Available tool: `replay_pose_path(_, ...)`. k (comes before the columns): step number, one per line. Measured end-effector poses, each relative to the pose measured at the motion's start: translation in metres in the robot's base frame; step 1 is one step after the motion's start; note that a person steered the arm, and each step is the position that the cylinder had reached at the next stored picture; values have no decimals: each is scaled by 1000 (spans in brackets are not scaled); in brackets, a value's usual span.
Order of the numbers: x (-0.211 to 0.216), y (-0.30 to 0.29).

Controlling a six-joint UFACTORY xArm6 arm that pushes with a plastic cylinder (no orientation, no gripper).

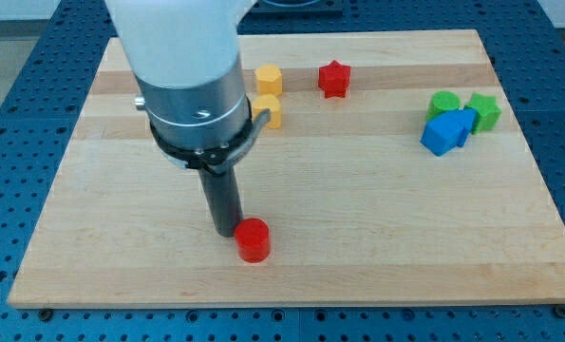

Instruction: Move the yellow hexagon to the right of the red circle

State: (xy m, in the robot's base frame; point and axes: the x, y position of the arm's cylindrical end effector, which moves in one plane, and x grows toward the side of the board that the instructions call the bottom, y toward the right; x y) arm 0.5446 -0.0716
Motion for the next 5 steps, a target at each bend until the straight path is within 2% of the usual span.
replay_pose_path(2,6,13)
replay_pose_path(3,-9,-26)
replay_pose_path(4,-78,-56)
replay_pose_path(5,-170,-52)
